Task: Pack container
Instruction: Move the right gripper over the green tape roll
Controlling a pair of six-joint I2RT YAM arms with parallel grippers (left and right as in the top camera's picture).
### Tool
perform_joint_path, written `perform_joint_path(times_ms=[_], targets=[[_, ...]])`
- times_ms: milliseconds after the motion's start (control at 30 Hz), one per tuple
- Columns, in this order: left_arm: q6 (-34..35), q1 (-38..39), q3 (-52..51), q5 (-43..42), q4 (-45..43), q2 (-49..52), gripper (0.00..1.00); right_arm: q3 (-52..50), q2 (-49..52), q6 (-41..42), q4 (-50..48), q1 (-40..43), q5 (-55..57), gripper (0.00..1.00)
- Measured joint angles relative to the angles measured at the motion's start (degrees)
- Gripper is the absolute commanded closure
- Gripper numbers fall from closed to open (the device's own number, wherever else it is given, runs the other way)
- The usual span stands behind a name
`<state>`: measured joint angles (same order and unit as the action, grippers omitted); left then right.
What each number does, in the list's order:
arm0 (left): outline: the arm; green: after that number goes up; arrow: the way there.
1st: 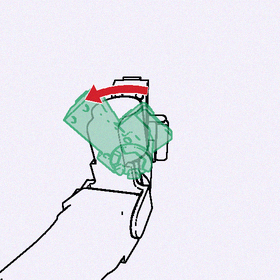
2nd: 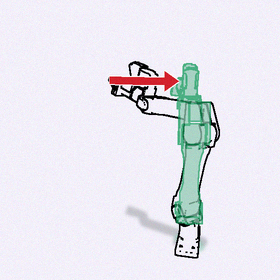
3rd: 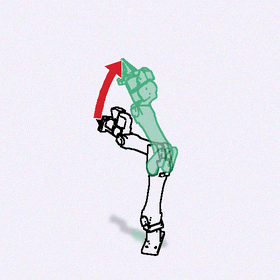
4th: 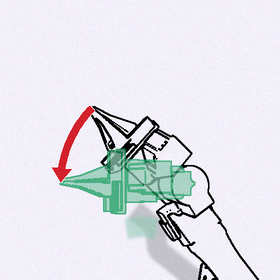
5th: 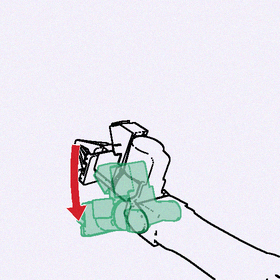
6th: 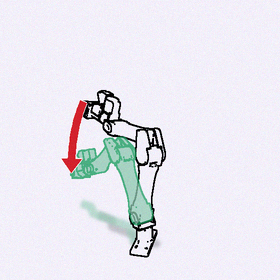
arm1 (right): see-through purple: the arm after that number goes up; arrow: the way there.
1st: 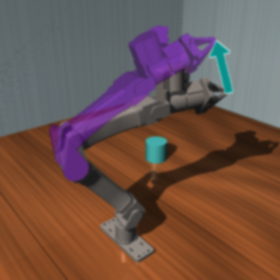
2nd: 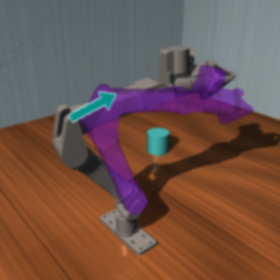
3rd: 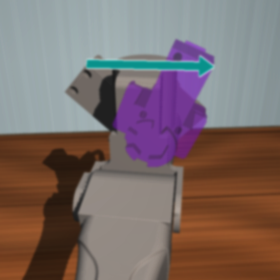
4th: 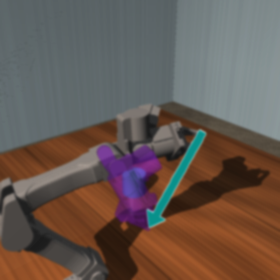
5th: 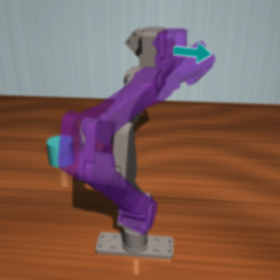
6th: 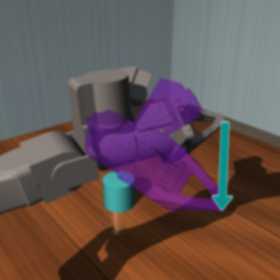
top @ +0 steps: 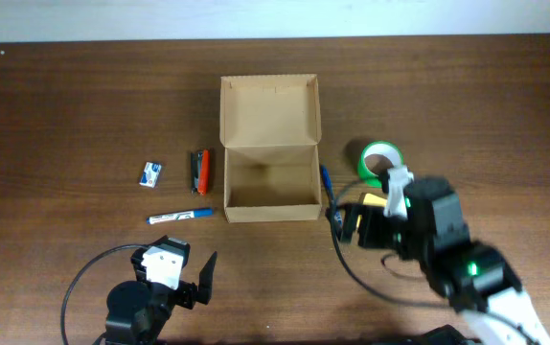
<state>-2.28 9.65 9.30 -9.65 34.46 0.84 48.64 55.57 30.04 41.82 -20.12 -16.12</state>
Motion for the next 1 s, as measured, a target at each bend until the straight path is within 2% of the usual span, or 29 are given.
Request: perform_joint_path(times_ms=[167, 400, 733, 1000], targets=[[0.00, 0.00, 0.00, 0.00, -0.02, 0.00, 0.01, 13.84, 10.23, -2.49, 9.44, 0.00, 5.09, 0.01], [0.00, 0.00, 0.00, 0.02, -0.04, 0.00, 0.01, 25.20, 15.50, -3.54, 11.96, 0.00, 9.35, 0.01], [0.00, 0.00, 0.00, 0.02, -0.04, 0.00, 0.00, 27.08, 16.92, -4.42, 11.23, 0.00, 17.92, 0.01], [0.00, 0.00, 0.00, 0.02, -0.04, 0.00, 0.00, 27.12, 24.87, -6.73, 7.37, 1.42, 22.40, 0.01]])
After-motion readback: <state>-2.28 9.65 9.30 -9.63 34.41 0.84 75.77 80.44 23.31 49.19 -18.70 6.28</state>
